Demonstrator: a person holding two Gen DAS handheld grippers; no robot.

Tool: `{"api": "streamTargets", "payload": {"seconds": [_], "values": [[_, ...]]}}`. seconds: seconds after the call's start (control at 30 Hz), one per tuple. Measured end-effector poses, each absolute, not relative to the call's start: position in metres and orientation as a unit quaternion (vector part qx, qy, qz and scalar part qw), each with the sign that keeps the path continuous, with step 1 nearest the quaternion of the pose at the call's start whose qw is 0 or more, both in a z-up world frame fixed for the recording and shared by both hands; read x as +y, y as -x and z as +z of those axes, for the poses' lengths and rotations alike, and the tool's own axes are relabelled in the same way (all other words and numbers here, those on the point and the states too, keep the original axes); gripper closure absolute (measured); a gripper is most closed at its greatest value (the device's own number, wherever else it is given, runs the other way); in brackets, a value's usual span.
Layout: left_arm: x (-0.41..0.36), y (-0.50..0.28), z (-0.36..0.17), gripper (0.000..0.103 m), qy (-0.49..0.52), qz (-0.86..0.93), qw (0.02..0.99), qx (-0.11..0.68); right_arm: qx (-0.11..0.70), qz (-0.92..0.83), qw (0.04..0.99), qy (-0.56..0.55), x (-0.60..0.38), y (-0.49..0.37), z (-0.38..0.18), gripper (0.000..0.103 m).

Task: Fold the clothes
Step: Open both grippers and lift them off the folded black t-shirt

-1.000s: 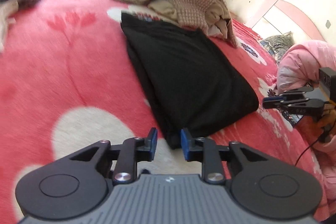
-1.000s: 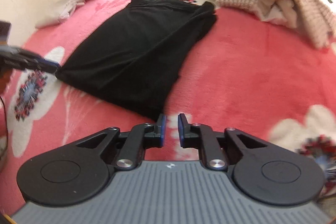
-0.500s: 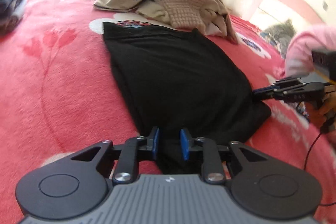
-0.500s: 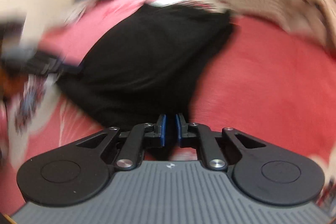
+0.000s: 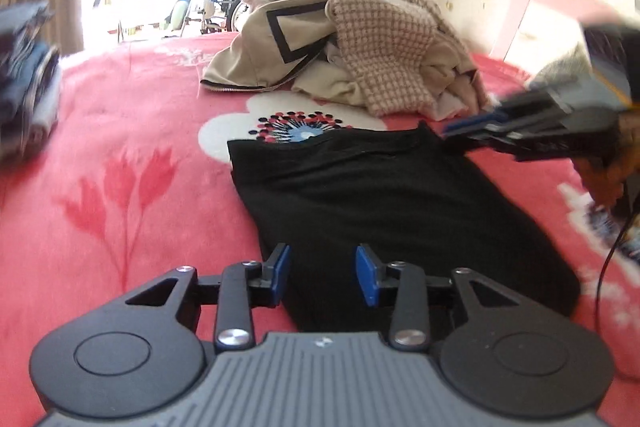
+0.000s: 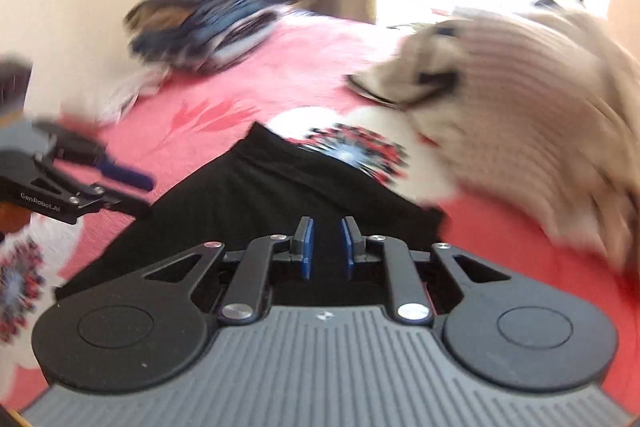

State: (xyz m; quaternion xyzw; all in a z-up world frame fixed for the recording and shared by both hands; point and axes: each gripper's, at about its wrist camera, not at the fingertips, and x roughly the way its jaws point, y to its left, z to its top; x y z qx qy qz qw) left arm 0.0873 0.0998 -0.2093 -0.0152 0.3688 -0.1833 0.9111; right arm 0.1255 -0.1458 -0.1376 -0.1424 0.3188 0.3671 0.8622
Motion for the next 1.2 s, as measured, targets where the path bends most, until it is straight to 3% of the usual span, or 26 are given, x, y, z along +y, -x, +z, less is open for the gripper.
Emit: {"api": "streamTargets", "payload": {"seconds": [0.3,0.53,0.6,0.63,0.67,0.7,0.9,1.2], "values": [[0.096,-0.094,-0.219,0.063,0.005,-0.171,0.913,0.370,0.326,0.424,0.798,0.279,-0.064,-0.153,-0.162,0.079],[0.098,-0.094,-0.222,0.061,0.005,-0.173,0.914,0.367,0.331,0.435,0.780,0.304,-0.045,-0.165,-0.167,0.078],[0.099,-0.093,-0.223,0.061,0.006,-0.173,0.915,0.365,0.337,0.439,0.772,0.313,-0.041,-0.167,-0.171,0.082],[0.099,-0.092,-0.222,0.061,0.007,-0.172,0.915,0.364,0.336,0.441,0.768,0.321,-0.039,-0.165,-0.171,0.087],[0.100,-0.091,-0.221,0.061,0.008,-0.171,0.916,0.363,0.334,0.445,0.764,0.327,-0.037,-0.163,-0.171,0.099],[0.101,-0.091,-0.220,0.061,0.009,-0.169,0.917,0.361,0.327,0.445,0.763,0.334,-0.036,-0.160,-0.169,0.101],[0.103,-0.092,-0.212,0.061,0.006,-0.161,0.921,0.354,0.281,0.437,0.804,0.290,-0.038,-0.160,-0.148,0.102],[0.100,-0.093,-0.219,0.061,-0.007,-0.147,0.920,0.362,0.272,0.361,0.853,0.260,-0.024,-0.178,-0.182,0.100]]}}
